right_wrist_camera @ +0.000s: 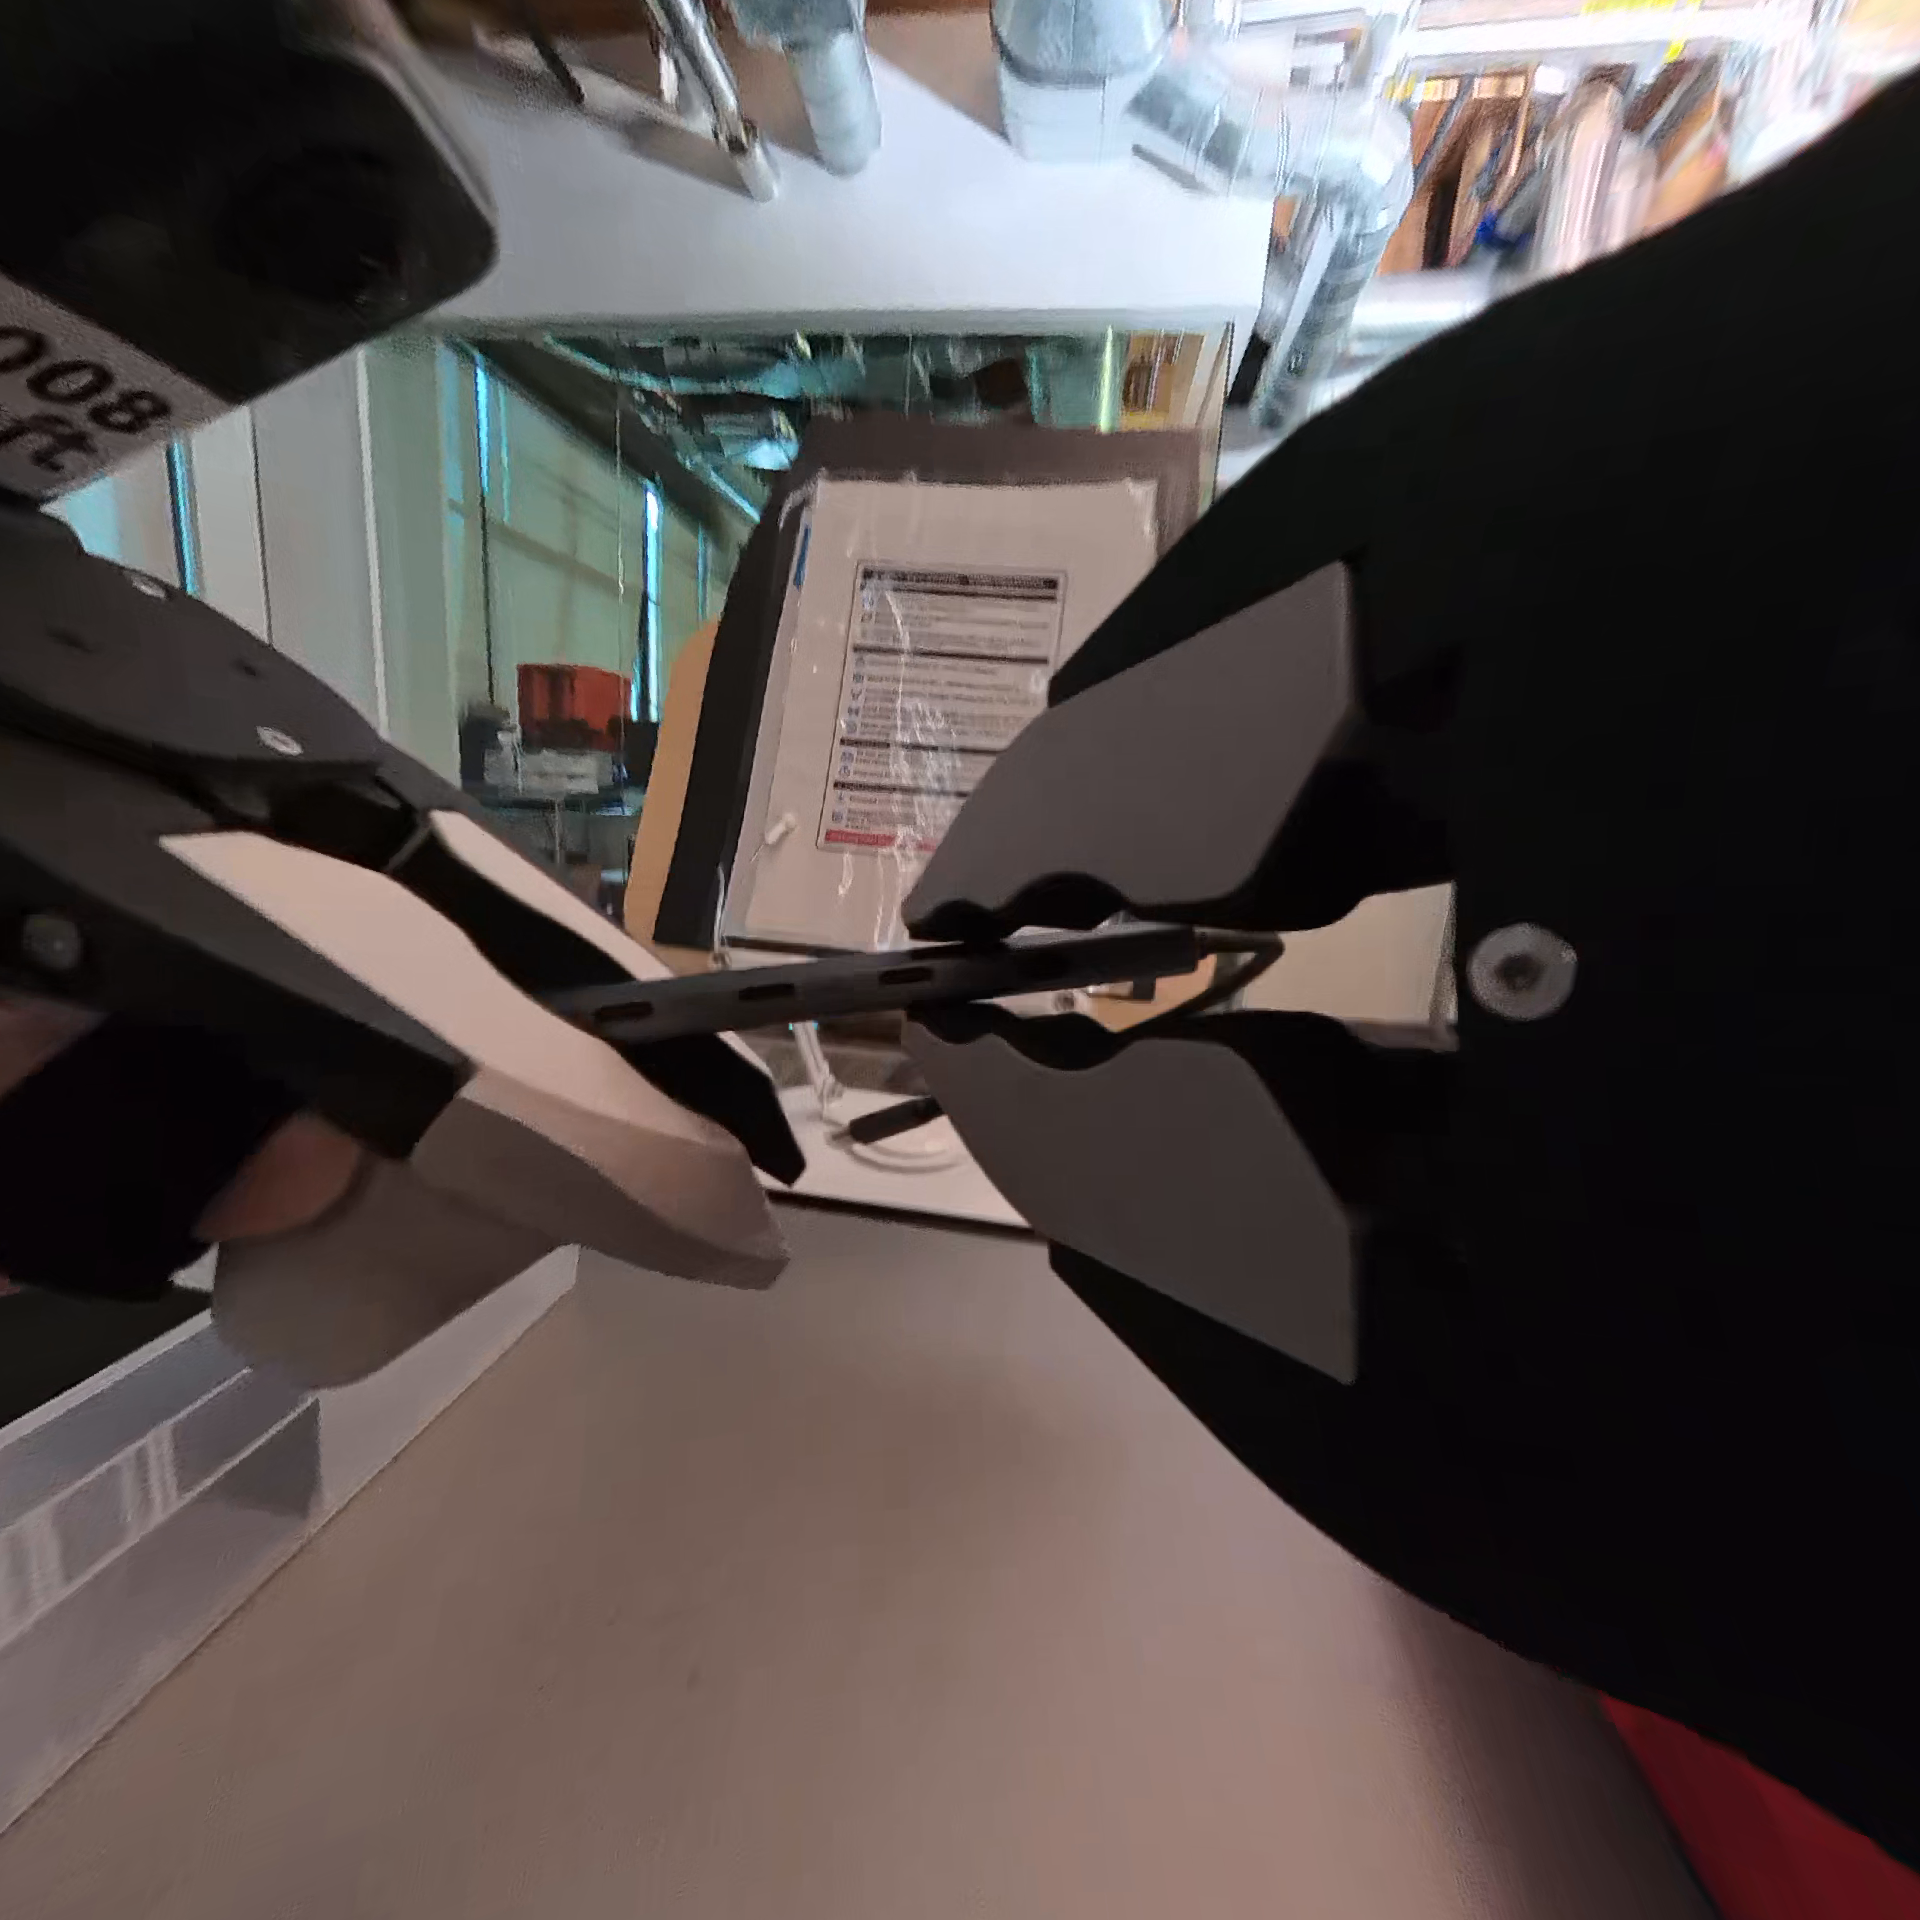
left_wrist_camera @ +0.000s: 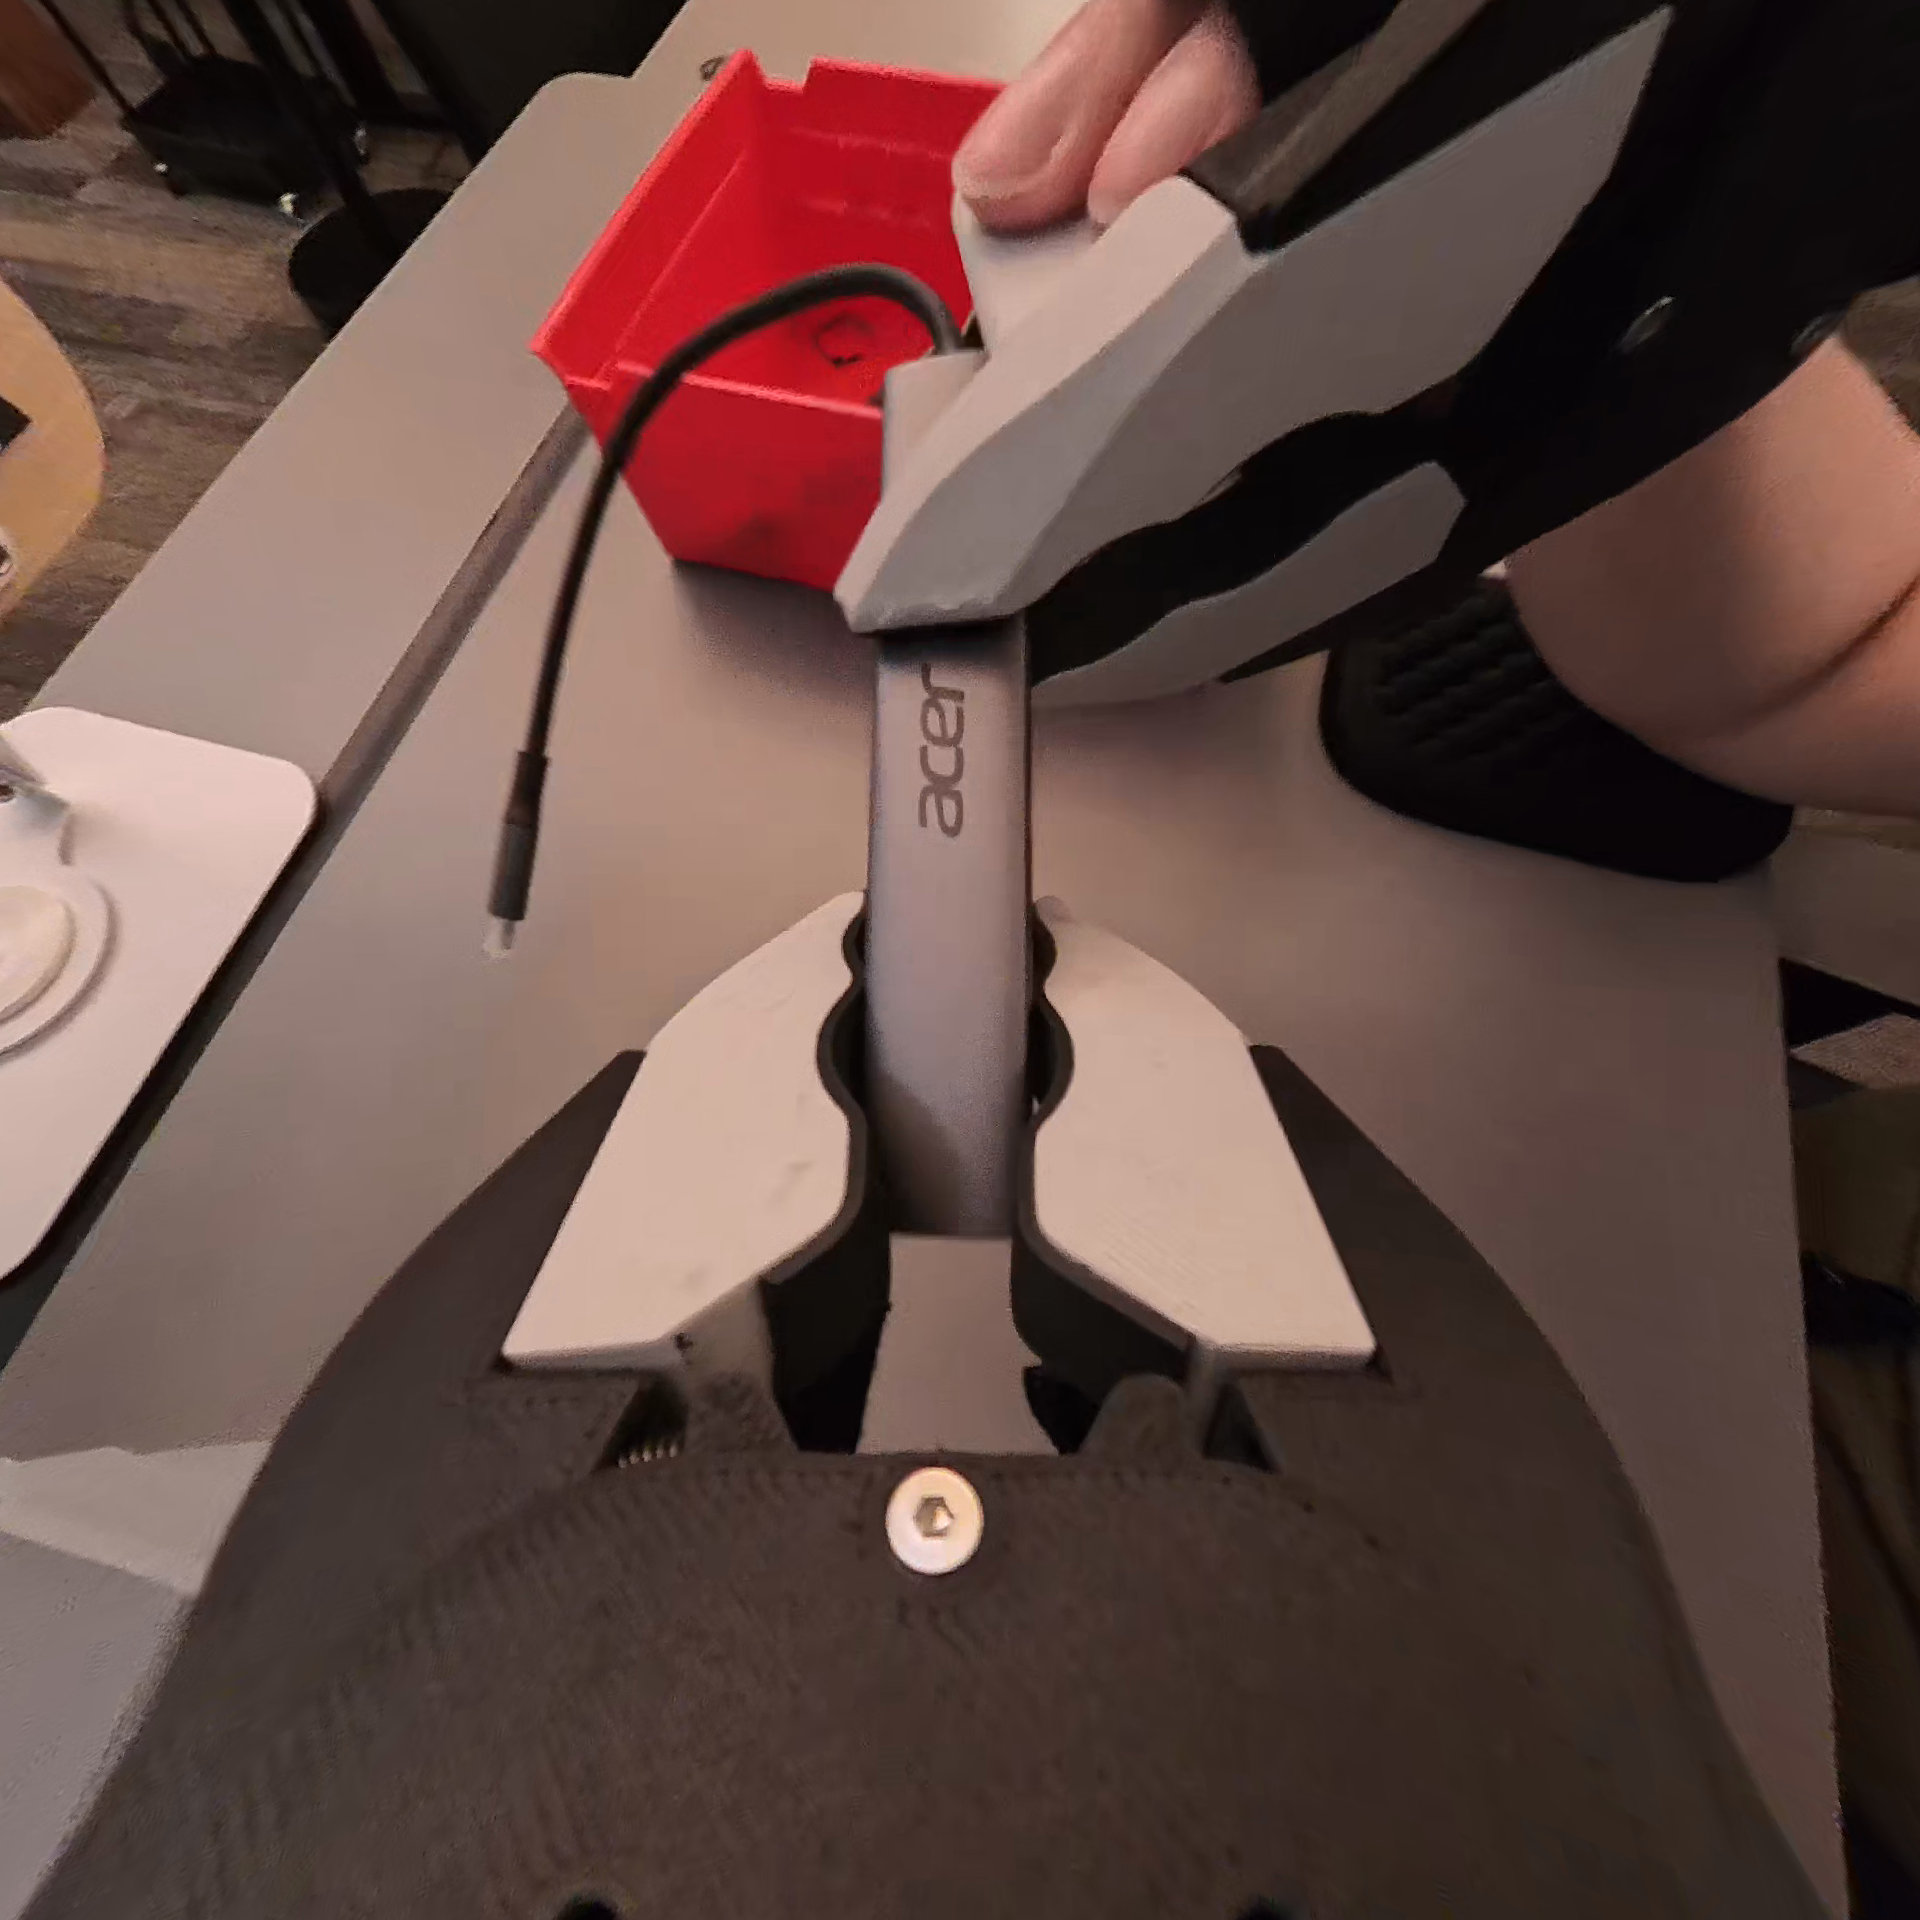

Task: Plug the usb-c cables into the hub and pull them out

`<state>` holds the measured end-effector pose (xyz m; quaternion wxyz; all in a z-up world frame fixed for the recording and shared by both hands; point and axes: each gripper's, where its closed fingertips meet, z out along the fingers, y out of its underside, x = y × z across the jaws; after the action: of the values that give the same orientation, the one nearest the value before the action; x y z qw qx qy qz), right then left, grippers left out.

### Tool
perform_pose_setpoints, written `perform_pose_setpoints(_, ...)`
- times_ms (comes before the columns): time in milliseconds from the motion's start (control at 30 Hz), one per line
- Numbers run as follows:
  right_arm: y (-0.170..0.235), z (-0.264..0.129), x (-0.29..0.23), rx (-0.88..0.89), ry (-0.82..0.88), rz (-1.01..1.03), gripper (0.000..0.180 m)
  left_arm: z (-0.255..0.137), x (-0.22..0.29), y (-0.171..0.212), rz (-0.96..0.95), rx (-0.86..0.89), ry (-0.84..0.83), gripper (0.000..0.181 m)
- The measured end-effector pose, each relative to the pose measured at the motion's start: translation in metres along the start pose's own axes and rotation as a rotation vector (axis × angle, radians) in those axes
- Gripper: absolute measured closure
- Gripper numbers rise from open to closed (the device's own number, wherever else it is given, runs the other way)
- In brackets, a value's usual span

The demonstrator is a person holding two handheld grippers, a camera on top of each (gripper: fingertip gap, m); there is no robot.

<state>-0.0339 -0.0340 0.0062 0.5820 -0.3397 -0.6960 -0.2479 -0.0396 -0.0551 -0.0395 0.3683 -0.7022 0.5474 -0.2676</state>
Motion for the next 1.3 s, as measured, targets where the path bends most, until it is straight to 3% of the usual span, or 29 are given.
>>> perform_pose_setpoints(133, 0.055, -0.021, 0.024, -0.175, 0.065, 0.063, 0.169, -0.020, -0.023, -0.009, -0.018, 0.066, -0.129, 0.114)
perform_pose_setpoints(300, 0.184, -0.075, 0.035, -0.366, 0.198, 0.438, 0.170, -0.052, -0.034, -0.016, -0.066, 0.145, -0.148, 0.119)
perform_pose_setpoints(500, 0.282, -0.081, -0.061, -0.514, -0.018, 0.786, 0.168, -0.063, -0.046, -0.009, -0.091, 0.133, -0.179, 0.122)
perform_pose_setpoints(633, 0.302, -0.073, -0.121, -0.619, -0.227, 0.893, 0.169, -0.062, -0.047, -0.006, -0.087, 0.116, -0.183, 0.123)
perform_pose_setpoints(700, 0.313, -0.070, -0.133, -0.682, -0.232, 0.924, 0.168, -0.062, -0.048, -0.005, -0.089, 0.109, -0.184, 0.123)
perform_pose_setpoints(800, 0.316, -0.072, -0.132, -0.726, -0.234, 0.986, 0.166, -0.064, -0.050, -0.002, -0.101, 0.105, -0.184, 0.123)
perform_pose_setpoints(900, 0.308, -0.083, -0.113, -0.686, -0.205, 1.035, 0.151, -0.072, -0.054, 0.000, -0.124, 0.106, -0.187, 0.123)
perform_pose_setpoints(1033, 0.300, -0.129, -0.092, -0.746, -0.181, 1.129, 0.130, -0.107, -0.075, 0.012, -0.165, 0.102, -0.282, 0.121)
perform_pose_setpoints(1133, 0.306, -0.178, -0.101, -0.895, -0.181, 1.235, 0.124, -0.158, -0.112, 0.045, -0.265, 0.062, -0.495, 0.117)
perform_pose_setpoints(1200, 0.301, -0.205, -0.128, -0.976, -0.278, 1.380, 0.123, -0.193, -0.132, 0.081, -0.381, 0.008, -0.608, 0.116)
perform_pose_setpoints(1300, 0.302, -0.234, -0.168, -1.090, -0.398, 1.531, 0.124, -0.229, -0.143, 0.137, -0.617, -0.044, -0.650, 0.113)
